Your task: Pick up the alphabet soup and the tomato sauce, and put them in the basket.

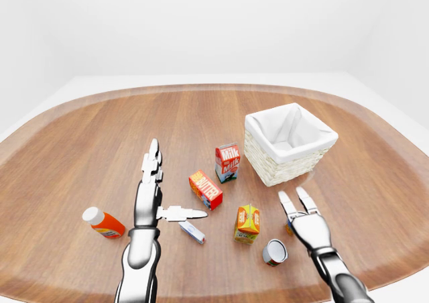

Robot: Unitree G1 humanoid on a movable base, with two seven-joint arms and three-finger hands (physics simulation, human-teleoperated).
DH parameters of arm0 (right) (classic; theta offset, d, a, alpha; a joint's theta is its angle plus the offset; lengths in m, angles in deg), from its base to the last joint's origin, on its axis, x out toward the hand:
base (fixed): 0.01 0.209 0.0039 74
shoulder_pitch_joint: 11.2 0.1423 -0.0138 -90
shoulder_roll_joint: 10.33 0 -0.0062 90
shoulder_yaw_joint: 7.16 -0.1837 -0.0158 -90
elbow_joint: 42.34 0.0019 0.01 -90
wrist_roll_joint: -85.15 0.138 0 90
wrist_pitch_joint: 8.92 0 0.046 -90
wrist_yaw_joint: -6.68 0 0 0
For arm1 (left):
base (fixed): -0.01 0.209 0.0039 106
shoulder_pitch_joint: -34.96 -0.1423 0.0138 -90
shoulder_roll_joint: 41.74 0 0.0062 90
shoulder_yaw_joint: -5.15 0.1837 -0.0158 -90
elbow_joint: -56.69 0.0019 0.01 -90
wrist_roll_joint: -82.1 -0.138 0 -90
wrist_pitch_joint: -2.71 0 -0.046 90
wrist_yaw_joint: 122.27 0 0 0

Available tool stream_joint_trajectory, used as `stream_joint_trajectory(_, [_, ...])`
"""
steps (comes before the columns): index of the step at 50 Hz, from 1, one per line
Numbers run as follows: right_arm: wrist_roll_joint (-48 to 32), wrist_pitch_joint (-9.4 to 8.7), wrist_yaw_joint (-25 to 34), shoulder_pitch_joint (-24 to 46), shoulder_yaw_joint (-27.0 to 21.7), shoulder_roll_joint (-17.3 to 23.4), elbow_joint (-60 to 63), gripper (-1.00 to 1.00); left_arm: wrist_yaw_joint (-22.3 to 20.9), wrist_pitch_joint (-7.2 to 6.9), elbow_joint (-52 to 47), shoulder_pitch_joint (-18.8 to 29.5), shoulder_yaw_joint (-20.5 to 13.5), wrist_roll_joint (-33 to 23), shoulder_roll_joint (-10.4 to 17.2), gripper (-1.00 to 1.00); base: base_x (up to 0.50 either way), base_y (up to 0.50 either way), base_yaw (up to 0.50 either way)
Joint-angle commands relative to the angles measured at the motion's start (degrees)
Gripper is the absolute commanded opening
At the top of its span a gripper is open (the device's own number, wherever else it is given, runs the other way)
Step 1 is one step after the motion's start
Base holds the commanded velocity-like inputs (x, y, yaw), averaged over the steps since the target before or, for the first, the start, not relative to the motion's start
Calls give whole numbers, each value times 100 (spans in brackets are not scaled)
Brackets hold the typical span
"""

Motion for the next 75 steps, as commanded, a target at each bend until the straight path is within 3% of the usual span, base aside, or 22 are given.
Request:
stream_joint_trajectory(1, [24, 0, 0, 115, 8, 14, -209, 100, -6, 0, 27, 0, -9, 25, 5, 100, 0, 0, 0])
stream_joint_trajectory(31, [69, 0, 0, 362, 132, 52, -712, 100, -14, 0, 35, 3, -20, 39, 4, 100, 0, 0, 0])
stream_joint_trajectory(32, [66, 0, 0, 364, 141, 52, -730, 41, -13, 0, 41, 5, -21, 40, 4, 100, 0, 0, 0])
stream_joint_trajectory(33, [57, 0, 0, 362, 147, 52, -732, 13, -11, 0, 51, 9, -23, 41, 4, 100, 0, 0, 0])
stream_joint_trajectory(34, [64, 0, 0, 347, 147, 52, -696, -81, -10, 0, 62, 15, -25, 44, 4, 100, 0, 0, 0])
stream_joint_trajectory(36, [94, 0, 0, 319, 131, 56, -627, -100, -9, 0, 59, 19, -28, 50, 3, 100, 0, 0, 0])
stream_joint_trajectory(56, [192, 0, 0, 16, -20, 23, 73, -100, -18, 0, 47, 26, -37, 66, 4, 100, 0, 0, 0])
stream_joint_trajectory(68, [667, 0, 0, -786, -709, -111, 2110, -100, -13, 0, 64, 8, -18, 39, 5, 100, 0, 0, 0])
stream_joint_trajectory(75, [846, 0, 0, -975, -1147, -278, 2692, -100, -12, 0, 59, -1, -11, 31, 5, 100, 0, 0, 0])
